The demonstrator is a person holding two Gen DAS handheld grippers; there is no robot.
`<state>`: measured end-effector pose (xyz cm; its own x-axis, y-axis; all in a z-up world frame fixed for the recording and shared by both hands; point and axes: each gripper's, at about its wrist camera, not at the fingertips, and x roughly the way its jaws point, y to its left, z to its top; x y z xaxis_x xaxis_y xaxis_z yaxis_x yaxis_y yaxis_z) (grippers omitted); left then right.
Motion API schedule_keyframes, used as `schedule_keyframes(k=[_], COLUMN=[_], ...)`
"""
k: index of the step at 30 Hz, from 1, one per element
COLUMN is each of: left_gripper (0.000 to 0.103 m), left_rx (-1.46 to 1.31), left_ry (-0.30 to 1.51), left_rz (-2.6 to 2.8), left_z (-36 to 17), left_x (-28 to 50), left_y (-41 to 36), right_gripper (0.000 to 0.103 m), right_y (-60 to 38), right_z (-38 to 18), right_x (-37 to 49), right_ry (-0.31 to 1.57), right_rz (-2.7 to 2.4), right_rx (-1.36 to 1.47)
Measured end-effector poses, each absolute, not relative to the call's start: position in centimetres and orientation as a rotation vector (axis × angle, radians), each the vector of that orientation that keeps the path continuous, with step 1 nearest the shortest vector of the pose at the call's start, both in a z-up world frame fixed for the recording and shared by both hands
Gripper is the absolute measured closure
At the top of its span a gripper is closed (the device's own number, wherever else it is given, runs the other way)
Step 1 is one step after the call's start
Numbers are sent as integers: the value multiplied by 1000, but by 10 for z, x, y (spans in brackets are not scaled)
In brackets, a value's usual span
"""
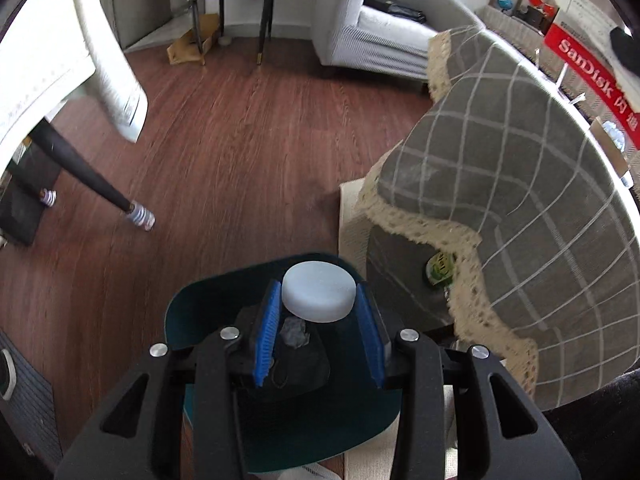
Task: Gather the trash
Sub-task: 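Lift the puck and the paper box and carry both over the green bin, then open the left gripper over the bin to drop the white puck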
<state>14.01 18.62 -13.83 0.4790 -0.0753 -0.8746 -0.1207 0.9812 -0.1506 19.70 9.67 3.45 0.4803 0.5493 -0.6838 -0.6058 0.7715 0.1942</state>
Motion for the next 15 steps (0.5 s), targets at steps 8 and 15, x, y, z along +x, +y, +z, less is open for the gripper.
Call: schedule_keyframes(k=[8, 15], left_gripper=[62, 63], left_rx=[-183, -170], left_ry=[1182, 1247], left_rz=[64, 90], left_z=[-173, -196], left_x=[129, 120], left_y=[204, 221], right_gripper=[45, 45], right_y=[131, 165], right_z=[8, -12], right_x=[196, 193], right_ry=[889, 943], right_rz=[753, 789], right_rx=[-104, -153])
